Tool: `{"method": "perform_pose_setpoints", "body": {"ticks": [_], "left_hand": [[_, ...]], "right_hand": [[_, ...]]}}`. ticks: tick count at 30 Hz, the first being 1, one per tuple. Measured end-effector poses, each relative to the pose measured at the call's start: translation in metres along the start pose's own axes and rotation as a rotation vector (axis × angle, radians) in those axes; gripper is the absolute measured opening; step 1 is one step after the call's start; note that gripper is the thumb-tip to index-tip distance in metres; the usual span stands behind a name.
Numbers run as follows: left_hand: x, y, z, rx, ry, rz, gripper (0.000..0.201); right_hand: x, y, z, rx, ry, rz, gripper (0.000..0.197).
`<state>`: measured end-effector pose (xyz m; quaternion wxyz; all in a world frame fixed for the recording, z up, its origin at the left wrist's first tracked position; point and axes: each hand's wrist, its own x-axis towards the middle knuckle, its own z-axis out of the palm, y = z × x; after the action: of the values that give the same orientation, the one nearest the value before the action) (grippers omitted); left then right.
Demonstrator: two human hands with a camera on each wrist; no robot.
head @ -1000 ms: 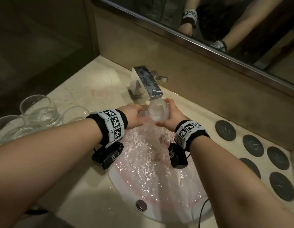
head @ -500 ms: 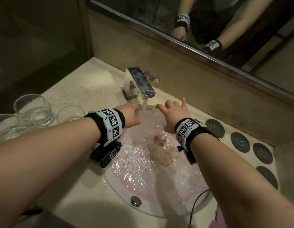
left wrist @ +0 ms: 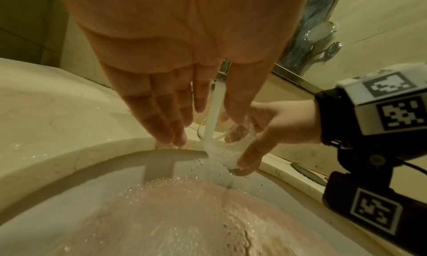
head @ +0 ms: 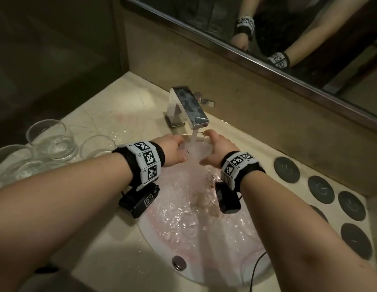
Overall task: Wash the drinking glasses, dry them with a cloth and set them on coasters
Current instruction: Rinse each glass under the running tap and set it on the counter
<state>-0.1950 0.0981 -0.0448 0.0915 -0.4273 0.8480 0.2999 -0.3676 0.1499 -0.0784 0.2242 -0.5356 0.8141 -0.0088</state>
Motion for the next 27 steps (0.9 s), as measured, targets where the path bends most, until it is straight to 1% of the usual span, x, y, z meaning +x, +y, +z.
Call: {"method": "perform_pose_setpoints", "body": {"ticks": [5,8,12,15,17,21,24,25,27], "left_hand": [[0.006,-0.004,0.000,-0.011,-0.002,-0.008,0.060],[0.008,-0.005,-0.001,-0.022,0.001,-0.004,0.060],[0.010,-0.004,-0.002,-0.063,0.025,0.013,0.055],[0.011,-0.002,-0.004,-0.110,0.069,0.032,0.049],[0.013,-0.002,-0.003,-0.115,0.082,0.040,0.048],[0.012,-0.002,0.001,-0.090,0.047,0.017,0.054],[0.013,-0.003,0.005,-0.119,0.022,0.008,0.053],[0.014,-0.004,0.008,-0.158,0.015,0.007,0.051],[0.015,-0.006,0.014,-0.359,-0.014,0.015,0.044]], "right_hand": [[0.008,-0.004,0.006,0.142,-0.013,0.002,0.090],[0.010,-0.006,0.008,0.187,-0.001,0.023,0.095],[0.010,-0.011,0.009,0.209,-0.007,0.023,0.101],[0.009,-0.011,0.010,0.207,-0.007,0.012,0.100],[0.007,-0.007,0.007,0.184,-0.013,0.021,0.096],[-0.001,0.002,-0.002,0.100,-0.020,0.004,0.092],[-0.010,0.004,-0.014,-0.088,-0.039,-0.014,0.088],[-0.013,0.004,-0.017,-0.166,-0.055,-0.017,0.087],[-0.018,0.004,-0.025,-0.262,-0.095,-0.022,0.087]]}}
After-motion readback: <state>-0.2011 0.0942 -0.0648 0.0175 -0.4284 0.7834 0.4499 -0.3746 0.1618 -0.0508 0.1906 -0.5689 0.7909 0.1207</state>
